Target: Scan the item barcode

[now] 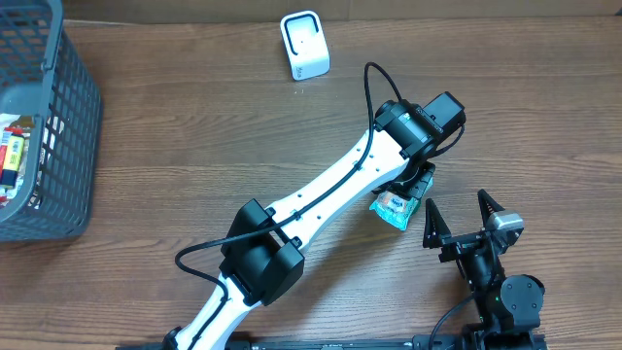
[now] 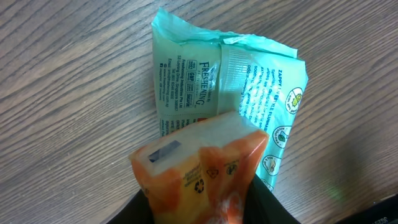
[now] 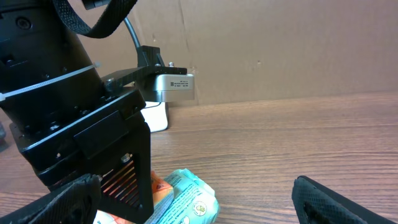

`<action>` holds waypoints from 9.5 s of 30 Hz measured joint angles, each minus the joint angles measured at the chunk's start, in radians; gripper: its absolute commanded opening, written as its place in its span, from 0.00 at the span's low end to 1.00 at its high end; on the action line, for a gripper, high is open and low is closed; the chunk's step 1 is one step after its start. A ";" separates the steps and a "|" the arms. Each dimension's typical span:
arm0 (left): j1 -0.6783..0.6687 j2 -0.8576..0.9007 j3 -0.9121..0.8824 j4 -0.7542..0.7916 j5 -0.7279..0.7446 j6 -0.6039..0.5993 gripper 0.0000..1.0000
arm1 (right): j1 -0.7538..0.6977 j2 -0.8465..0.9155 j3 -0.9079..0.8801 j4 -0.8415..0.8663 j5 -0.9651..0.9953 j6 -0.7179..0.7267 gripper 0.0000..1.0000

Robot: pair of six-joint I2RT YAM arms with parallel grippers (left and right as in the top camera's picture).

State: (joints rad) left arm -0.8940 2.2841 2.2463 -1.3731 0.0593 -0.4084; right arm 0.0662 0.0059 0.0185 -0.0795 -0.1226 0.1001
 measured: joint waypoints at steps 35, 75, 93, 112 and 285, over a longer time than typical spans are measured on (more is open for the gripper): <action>0.033 -0.026 0.106 -0.235 -0.455 -0.043 0.04 | 0.000 0.000 0.000 0.000 0.000 0.000 1.00; 0.163 -0.028 -0.421 0.175 -0.425 -0.240 0.19 | 0.000 0.000 0.000 0.000 0.000 0.000 1.00; 0.190 -0.029 -0.407 0.138 -0.393 -0.212 0.30 | 0.000 0.000 0.000 0.000 0.000 0.000 1.00; 0.276 -0.133 -0.326 0.226 0.359 0.234 0.42 | 0.000 0.000 0.000 0.001 0.000 0.000 1.00; 1.700 0.053 -0.175 0.434 -0.005 0.883 0.98 | 0.000 0.000 0.000 0.000 0.000 0.000 1.00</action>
State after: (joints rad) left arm 0.8059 2.3375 2.0708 -0.9390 0.0540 0.4751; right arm 0.0662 0.0059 0.0185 -0.0792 -0.1226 0.1005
